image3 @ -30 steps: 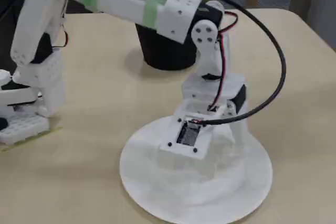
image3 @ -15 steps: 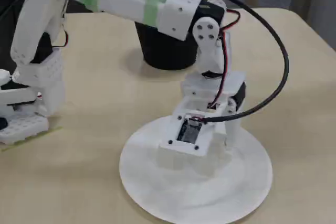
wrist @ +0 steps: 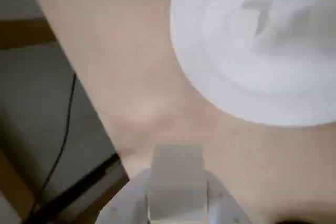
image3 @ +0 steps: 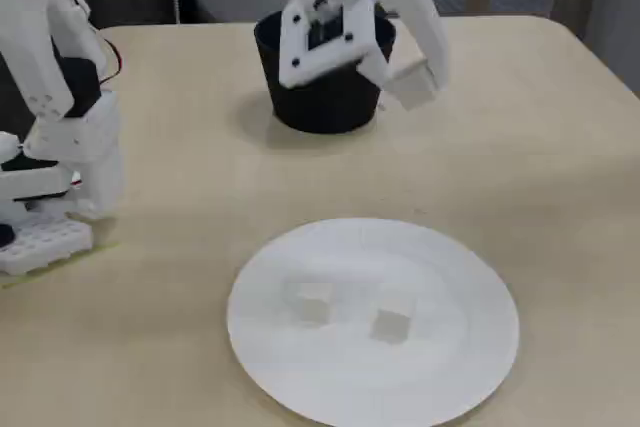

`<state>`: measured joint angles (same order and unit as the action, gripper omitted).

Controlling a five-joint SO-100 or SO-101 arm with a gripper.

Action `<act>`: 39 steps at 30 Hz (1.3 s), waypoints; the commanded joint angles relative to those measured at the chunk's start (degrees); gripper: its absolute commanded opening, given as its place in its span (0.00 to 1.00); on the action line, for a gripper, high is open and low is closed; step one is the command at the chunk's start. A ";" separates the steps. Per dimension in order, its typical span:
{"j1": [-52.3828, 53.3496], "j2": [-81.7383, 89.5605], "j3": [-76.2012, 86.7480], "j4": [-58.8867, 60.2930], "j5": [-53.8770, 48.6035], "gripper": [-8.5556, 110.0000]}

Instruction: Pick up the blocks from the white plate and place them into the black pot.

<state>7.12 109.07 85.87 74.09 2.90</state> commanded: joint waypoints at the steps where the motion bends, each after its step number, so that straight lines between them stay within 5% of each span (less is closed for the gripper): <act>1: -13.54 11.69 5.45 -3.96 1.41 0.05; 11: -43.42 9.23 16.26 -27.69 0.79 0.05; 25: -44.56 2.72 16.35 -33.22 -0.62 0.05; 30: -45.44 2.46 17.14 -32.78 -0.62 0.20; 39: -44.56 2.99 17.75 -31.82 -1.32 0.21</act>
<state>-37.88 111.36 103.89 42.01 2.11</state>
